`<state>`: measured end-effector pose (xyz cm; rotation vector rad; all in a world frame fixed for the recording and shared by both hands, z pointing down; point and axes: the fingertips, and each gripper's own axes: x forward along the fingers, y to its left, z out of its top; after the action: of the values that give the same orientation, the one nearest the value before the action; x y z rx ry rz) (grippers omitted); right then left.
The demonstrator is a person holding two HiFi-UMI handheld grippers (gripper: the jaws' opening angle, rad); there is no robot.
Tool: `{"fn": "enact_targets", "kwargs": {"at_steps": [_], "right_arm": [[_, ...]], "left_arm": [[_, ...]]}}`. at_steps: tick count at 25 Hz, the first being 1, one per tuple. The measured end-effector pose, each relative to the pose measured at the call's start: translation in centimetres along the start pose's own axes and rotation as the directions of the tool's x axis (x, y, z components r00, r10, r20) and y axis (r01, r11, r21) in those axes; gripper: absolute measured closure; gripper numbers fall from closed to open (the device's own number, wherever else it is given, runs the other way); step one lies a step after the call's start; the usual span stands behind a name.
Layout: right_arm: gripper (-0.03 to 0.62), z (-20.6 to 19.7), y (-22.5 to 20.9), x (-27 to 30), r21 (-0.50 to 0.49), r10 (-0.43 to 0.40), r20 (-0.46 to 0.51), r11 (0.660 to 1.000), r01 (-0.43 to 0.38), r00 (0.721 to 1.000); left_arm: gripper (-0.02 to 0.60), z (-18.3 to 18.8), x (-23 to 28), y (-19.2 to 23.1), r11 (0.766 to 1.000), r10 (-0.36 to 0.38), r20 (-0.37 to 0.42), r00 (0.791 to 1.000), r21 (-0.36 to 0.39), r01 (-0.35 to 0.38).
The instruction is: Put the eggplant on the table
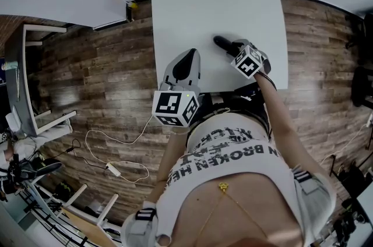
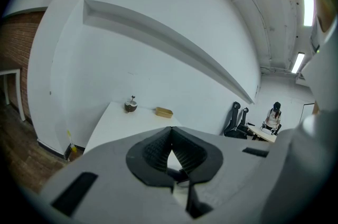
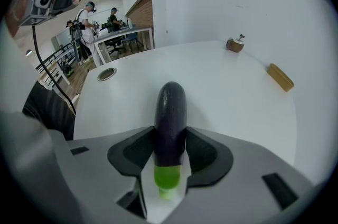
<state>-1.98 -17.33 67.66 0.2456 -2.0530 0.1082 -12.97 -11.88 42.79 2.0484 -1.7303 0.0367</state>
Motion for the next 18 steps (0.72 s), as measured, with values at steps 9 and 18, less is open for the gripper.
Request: {"fn": "enact_targets", "kwargs": {"at_steps": [9,18], "right_arm": [[0.411,-0.31,0.08,-0.14,0.008,0.002,-0.001,1.0,-0.002,1.0],[0.407,-0.17,0.16,-0.1,0.03,0.017,0.012,0.999,-0.017,1.0]], "left_arm": [[0.575,-0.08,-0.14,-0.24,1.0,0.0,0.002,1.0,0.0,0.0],[0.575,-0.11,-0.1,0.22,1.0,0.001,0.001,1.0,0.0,-0.001]]}}
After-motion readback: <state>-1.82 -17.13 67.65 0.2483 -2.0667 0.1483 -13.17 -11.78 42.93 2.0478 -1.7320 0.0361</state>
